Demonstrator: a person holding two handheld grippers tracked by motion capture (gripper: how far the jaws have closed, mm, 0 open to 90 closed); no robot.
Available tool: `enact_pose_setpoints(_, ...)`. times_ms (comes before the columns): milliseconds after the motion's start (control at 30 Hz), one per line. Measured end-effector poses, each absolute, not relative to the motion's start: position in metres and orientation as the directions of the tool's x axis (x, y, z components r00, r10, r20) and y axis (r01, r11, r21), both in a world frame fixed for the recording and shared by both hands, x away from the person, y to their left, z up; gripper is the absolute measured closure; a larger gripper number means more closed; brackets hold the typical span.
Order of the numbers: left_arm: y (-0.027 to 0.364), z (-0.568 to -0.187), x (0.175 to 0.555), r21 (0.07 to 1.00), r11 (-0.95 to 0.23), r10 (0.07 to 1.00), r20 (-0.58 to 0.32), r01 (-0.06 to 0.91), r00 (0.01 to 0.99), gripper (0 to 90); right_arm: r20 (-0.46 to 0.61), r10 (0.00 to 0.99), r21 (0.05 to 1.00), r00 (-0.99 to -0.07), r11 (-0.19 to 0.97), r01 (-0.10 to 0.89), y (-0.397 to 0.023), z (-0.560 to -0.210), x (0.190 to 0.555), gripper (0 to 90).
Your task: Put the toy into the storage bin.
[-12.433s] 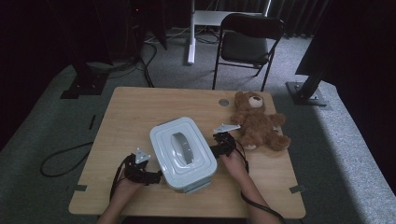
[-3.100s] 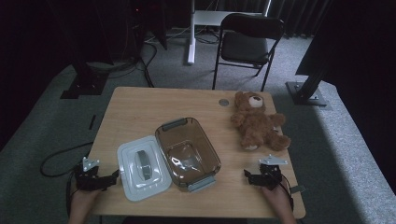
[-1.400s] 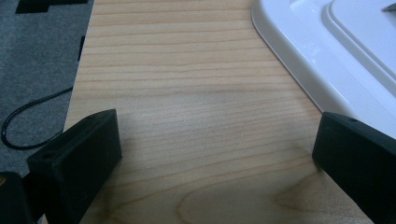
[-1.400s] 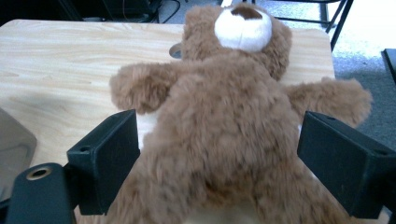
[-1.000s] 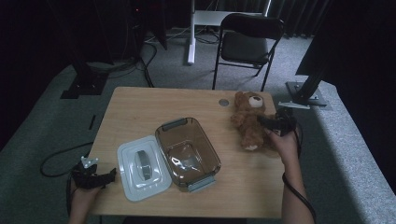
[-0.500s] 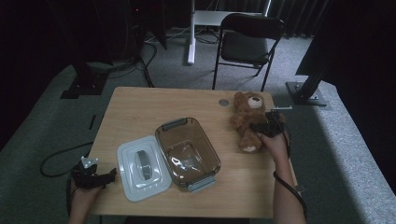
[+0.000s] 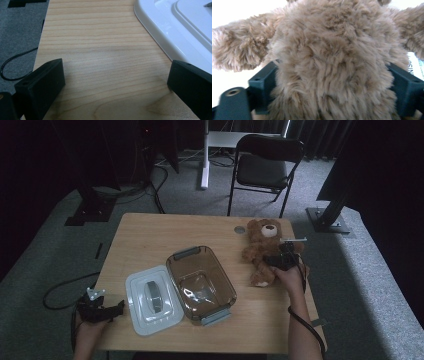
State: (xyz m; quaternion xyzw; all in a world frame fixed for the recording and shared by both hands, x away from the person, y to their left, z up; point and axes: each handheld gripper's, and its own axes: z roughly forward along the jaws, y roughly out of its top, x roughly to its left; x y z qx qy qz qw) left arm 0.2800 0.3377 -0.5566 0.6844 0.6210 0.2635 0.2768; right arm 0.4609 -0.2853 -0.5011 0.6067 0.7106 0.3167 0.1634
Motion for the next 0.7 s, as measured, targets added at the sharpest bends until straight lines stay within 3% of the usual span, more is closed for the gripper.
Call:
enact_pose_setpoints(100,0.337,-0.557,0.28,0.705,-0.074,0.996,0.017,0.705,0.087,1.9,0.152,0.965,0.63,-0.211,0.07,0.773,-0.285,-0.499,0.461,20.9)
enact_pose_setpoints(333,0.337,-0.556,0.281,0.705,-0.077,0.996,0.018,0.705,0.09,1.9,0.122,0.972,0.683,-0.199,0.064,0.728,-0.283,-0.494,0.453,56.1)
enact_pose_setpoints(467,0.337,-0.556,0.281,0.705,-0.077,0.996,0.019,0.705,0.09,1.9,0.13,0.971,0.701,-0.199,0.052,0.711,-0.284,-0.483,0.448,63.9)
enact_pose_setpoints(700,0.337,-0.556,0.281,0.705,-0.077,0.996,0.019,0.705,0.09,1.9,0.119,0.969,0.737,-0.217,0.06,0.673,-0.284,-0.456,0.427,64.6)
